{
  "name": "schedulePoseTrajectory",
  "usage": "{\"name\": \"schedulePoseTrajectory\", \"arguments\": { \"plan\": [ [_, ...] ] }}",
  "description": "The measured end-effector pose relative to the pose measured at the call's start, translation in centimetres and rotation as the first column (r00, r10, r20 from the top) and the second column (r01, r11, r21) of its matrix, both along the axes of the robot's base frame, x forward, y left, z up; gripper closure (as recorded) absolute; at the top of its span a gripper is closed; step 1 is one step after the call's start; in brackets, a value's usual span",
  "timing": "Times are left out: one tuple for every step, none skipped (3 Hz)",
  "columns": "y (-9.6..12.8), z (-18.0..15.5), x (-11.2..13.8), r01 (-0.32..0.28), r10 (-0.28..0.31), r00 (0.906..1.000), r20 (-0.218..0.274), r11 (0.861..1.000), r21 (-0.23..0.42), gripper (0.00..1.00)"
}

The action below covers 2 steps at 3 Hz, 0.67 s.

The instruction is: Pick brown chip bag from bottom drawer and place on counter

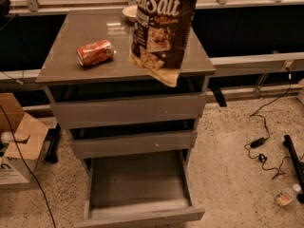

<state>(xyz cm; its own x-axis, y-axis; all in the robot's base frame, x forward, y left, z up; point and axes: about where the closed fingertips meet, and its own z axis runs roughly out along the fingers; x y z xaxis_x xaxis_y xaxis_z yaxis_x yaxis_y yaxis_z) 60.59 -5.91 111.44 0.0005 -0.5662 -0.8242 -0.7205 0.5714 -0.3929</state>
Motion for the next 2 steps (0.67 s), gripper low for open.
{"name": "schedulePoseTrajectory", "arguments": {
  "plan": [
    [1.5, -1.3, 3.2, -0.013, 0.013, 0.9994, -0.032, 1.0, -0.015, 1.0],
    [2.7, -2.9, 6.2, -0.021, 0.019, 0.9976, -0.067, 0.999, -0.028, 1.0]
  ]
}}
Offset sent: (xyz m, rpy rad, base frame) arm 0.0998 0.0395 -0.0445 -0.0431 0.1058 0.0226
